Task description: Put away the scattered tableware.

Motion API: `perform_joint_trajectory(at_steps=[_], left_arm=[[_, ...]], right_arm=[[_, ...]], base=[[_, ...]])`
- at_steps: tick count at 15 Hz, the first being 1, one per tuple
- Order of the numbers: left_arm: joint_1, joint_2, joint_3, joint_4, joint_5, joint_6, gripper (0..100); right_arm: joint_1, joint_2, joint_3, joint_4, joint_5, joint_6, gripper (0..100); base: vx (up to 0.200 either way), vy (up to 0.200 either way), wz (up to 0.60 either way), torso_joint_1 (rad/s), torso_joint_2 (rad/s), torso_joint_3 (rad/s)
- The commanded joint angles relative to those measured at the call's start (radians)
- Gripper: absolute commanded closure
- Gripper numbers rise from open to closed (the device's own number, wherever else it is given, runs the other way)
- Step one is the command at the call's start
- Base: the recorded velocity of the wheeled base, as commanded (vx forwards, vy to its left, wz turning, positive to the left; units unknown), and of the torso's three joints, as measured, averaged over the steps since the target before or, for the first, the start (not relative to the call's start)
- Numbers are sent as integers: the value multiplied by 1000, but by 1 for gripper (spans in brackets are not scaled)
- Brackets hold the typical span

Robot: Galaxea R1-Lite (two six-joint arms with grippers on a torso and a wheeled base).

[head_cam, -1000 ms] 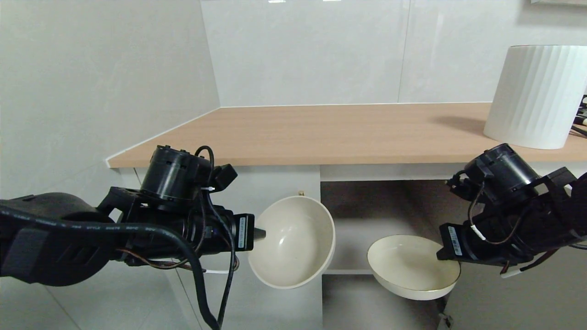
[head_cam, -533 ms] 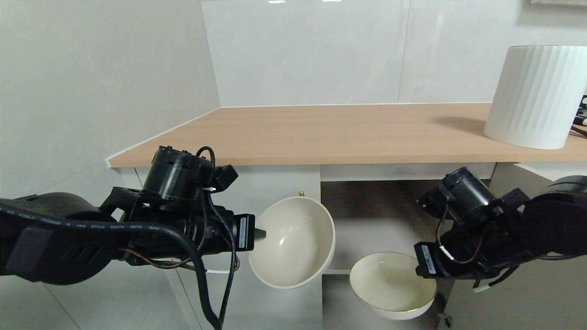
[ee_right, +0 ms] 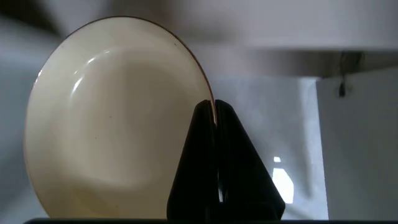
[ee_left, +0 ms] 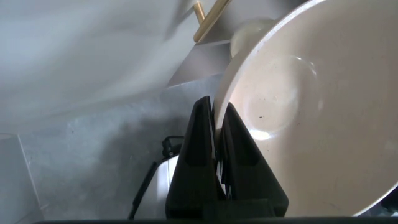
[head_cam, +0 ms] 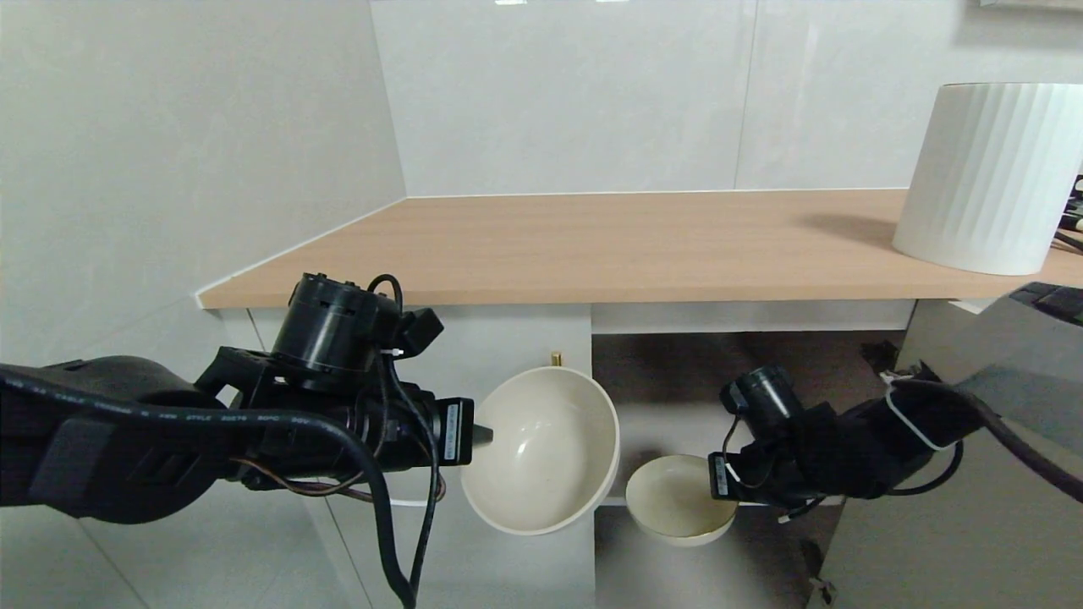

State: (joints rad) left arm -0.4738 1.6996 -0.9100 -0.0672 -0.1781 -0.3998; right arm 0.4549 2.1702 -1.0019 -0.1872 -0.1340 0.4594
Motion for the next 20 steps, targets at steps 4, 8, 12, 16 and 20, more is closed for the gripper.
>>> perform_joint_trajectory(at_steps=[4, 8, 12, 16, 20], left_arm=[[-2, 6, -1, 0, 0, -1, 100], [-12, 6, -1, 0, 2, -1, 100], [-12, 6, -1, 0, 2, -1, 100], [-14, 5, 0, 0, 5, -1, 100], [-14, 5, -1, 0, 5, -1, 100]], right_arm=[[-74, 178, -130, -11, -52, 9, 100], [-99, 255, -198, -67, -136, 44, 100], [-110, 316, -250, -81, -228, 44, 100], [-125, 347, -294, -81, -265, 42, 100], [-130, 359, -323, -81, -292, 47, 100]], base=[[0, 0, 0, 0, 0, 0], [0, 0, 0, 0, 0, 0], [0, 0, 0, 0, 0, 0], [0, 0, 0, 0, 0, 0], [0, 0, 0, 0, 0, 0]])
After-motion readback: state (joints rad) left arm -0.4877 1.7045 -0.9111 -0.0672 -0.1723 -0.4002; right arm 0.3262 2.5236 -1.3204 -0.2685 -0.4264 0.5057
